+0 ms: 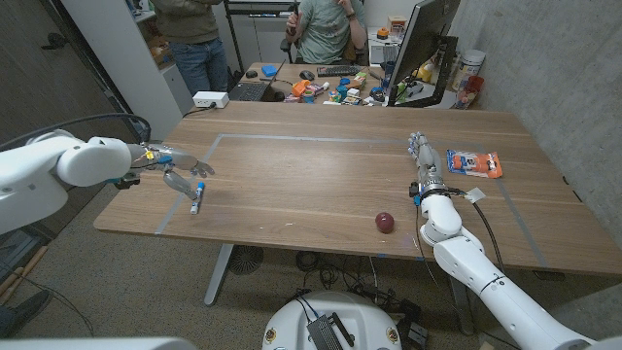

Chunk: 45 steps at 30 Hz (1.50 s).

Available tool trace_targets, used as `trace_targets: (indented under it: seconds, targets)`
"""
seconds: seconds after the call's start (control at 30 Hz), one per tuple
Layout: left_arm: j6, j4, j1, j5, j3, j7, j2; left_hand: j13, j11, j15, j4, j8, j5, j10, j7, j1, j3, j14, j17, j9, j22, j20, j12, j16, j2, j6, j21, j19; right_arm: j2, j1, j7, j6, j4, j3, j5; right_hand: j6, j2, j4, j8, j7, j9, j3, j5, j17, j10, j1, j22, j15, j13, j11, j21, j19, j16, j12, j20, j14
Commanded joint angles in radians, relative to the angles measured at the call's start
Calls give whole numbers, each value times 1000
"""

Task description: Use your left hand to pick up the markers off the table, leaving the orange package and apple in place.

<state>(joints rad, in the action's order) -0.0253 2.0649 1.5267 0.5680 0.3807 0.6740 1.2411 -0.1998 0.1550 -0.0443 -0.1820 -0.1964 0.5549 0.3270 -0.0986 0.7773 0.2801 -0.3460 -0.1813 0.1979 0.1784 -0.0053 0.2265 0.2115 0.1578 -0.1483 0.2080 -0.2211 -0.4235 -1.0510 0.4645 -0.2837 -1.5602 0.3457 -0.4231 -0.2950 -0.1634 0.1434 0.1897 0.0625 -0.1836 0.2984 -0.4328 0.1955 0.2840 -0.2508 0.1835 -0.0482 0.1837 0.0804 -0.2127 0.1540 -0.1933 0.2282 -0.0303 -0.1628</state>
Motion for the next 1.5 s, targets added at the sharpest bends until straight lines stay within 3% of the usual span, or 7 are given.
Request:
trace_targets:
  seconds: [0.03, 0.43, 0.87, 1.07, 1.2, 1.3, 1.5]
  targets:
    - [-189, -63, -76, 215, -52, -31, 22, -2, 6, -54, 9, -1, 7, -15, -4, 20, 4, 14, -4, 4, 3, 8, -11, -9, 0, 11, 0, -2, 37, 2, 73, 3, -7, 9, 46, -9, -18, -3, 4, -1, -3, 1, -6, 3, 5, 6, 5, -8, 5, 2, 5, -3, -8, -1, -1, -6]
    - [-327, -166, -442, 287, -466, -247, 130, -5, -12, -38, 21, 1, 6, -62, 6, 15, -21, 52, -8, 5, 4, 19, -26, -22, 16, 33, -10, 26, 81, -20, 177, -6, -25, 9, 115, -8, -17, -2, 4, -1, -3, -2, -6, 3, 6, 10, 5, -8, 5, 3, 5, -5, -7, -2, 0, -6]
    - [-430, -163, -659, 160, -675, -72, 155, -13, -31, -18, 28, -17, 2, -105, 25, 4, -61, 98, -11, 8, 4, 38, -27, -26, 23, 13, -12, 43, 106, -26, 262, 60, -58, -1, 156, -8, -18, 0, 3, -1, -3, -4, -7, 3, 3, 13, 5, -10, 5, 4, 5, -6, -7, -3, 2, -4]
    - [-353, -105, -554, 73, -634, -89, 309, -15, -36, -17, 29, -24, 2, -107, 20, 3, -70, 103, -11, 9, 4, 40, -24, -24, 21, -6, -12, 46, 112, -14, 281, 94, -61, -1, 163, -3, -18, 2, 2, 0, -3, -6, -6, 3, -4, 17, 5, -13, 6, 9, 5, -8, -5, -5, 6, 0]
    - [-358, -128, -301, 57, -374, -67, 312, -16, -36, -15, 29, -20, 1, -112, 16, 3, -76, 105, -11, 9, 4, 40, -24, -23, 20, 3, -12, 47, 115, -10, 287, 107, -60, 3, 164, -2, -18, 3, 1, 1, -3, -8, -6, 4, -5, 20, 5, -17, 7, 10, 5, -9, -4, -6, 8, 2]
    - [-388, -147, -174, 97, -210, -31, 233, -16, -35, -16, 30, -19, 1, -113, 16, 3, -79, 105, -11, 9, 4, 41, -23, -23, 19, 5, -12, 47, 114, -9, 290, 108, -61, 9, 173, -1, -18, 4, 1, 1, -3, -9, -6, 4, -6, 21, 5, -20, 7, 12, 5, -9, -4, -6, 10, 4]
    - [-443, -172, -105, 181, -102, -7, 118, -17, -34, -15, 30, -16, 1, -115, 18, 4, -83, 107, -11, 9, 4, 41, -22, -22, 17, 12, -10, 46, 113, -14, 302, 126, -81, 18, 189, 1, -18, 5, 0, 1, -3, -11, -6, 4, -6, 24, 5, -20, 7, 12, 5, -9, -4, -6, 10, 4]
